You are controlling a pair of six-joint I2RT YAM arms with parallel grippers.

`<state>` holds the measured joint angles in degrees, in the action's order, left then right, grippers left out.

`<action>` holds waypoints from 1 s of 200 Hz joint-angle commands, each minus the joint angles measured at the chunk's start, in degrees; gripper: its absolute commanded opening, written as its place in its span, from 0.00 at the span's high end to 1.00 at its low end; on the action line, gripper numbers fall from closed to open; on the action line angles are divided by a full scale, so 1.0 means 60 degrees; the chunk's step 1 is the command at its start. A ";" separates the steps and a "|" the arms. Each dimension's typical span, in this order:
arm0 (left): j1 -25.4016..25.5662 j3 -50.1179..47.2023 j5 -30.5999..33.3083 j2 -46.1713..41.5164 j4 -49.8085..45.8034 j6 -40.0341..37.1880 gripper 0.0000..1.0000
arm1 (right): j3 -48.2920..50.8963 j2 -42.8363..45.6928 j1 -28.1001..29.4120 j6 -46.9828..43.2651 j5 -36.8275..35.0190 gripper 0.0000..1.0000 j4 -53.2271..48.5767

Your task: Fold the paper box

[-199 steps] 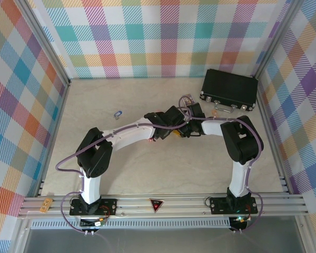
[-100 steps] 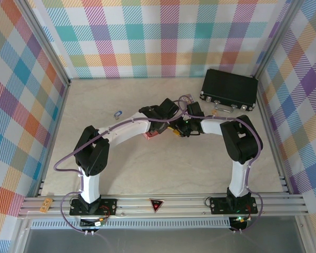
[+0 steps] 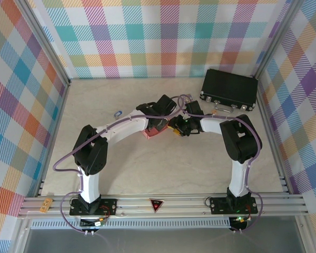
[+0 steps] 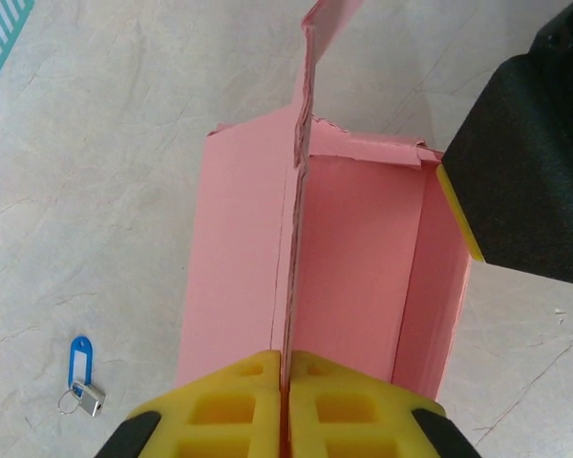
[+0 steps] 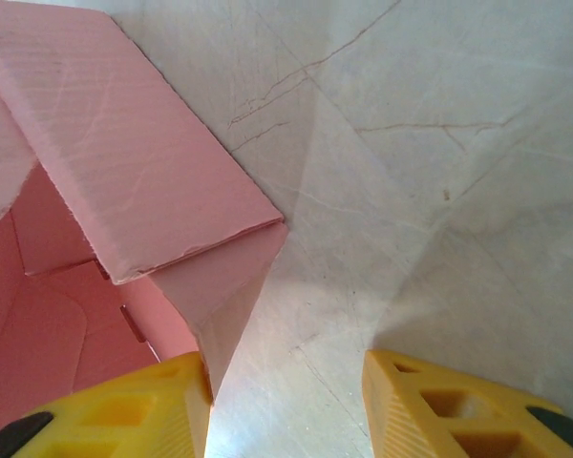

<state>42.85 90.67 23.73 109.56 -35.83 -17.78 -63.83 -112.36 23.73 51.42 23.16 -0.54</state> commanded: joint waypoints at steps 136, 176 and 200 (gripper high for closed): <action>-0.1589 0.1223 -0.0370 0.0218 0.0429 -0.0515 0.62 | -0.0694 -0.0107 0.0030 -0.0322 -0.0168 0.53 -0.1034; -0.1987 0.1288 -0.0204 0.0534 0.0860 -0.0522 0.54 | -0.0845 0.0370 0.0030 -0.0574 -0.0218 0.52 -0.1330; -0.2253 0.1532 -0.0294 0.0841 0.0844 -0.0511 0.54 | -0.1026 0.0747 0.0030 -0.0986 -0.0321 0.50 -0.1683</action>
<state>31.27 96.97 21.91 112.55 -31.48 -20.64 -67.29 -111.94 23.73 48.82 22.04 -7.18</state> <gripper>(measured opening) 0.456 0.495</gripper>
